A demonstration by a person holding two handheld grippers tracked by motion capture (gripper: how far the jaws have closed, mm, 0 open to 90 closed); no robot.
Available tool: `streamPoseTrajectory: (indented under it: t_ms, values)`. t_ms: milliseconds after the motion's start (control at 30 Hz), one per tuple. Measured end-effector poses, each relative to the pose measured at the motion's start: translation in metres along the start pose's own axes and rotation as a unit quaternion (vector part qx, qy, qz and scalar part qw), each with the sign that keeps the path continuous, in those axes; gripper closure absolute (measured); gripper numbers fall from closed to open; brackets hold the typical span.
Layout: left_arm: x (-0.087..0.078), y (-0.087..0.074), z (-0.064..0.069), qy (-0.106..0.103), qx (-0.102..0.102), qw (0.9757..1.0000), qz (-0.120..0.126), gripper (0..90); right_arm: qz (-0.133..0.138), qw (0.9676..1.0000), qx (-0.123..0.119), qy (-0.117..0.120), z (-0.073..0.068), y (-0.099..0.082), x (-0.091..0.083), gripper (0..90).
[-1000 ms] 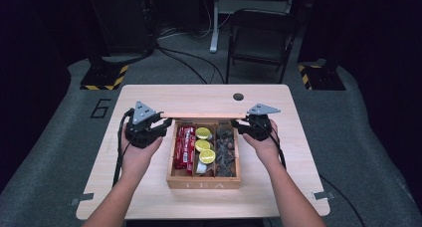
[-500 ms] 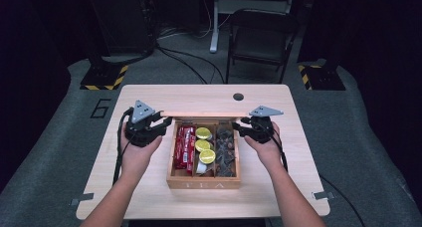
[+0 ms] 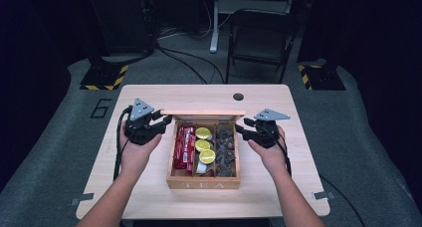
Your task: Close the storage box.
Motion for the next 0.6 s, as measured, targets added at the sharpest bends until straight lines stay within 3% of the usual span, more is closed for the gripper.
streamPoseTrajectory:
  t_ms: [133,600]
  values:
    - [0.000,0.000,-0.001,-0.004,-0.001,1.0000,-0.001,62.5,0.001,0.9999,0.011,0.000,-0.002,0.004,-0.005,52.2]
    - [-0.001,-0.002,0.000,-0.005,-0.002,1.0000,0.001,62.4,-0.015,0.9998,-0.007,0.007,-0.012,0.019,-0.016,52.3]
Point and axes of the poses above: each handheld gripper's, and its own axes: x roughly forward along the jaws, y roughly out of its top, z roughly to its right, the point moved 6 cm from there along x, roughly forward along the jaws, and after that the axes turned 12 degrees about -x, right-handed, at the moved point
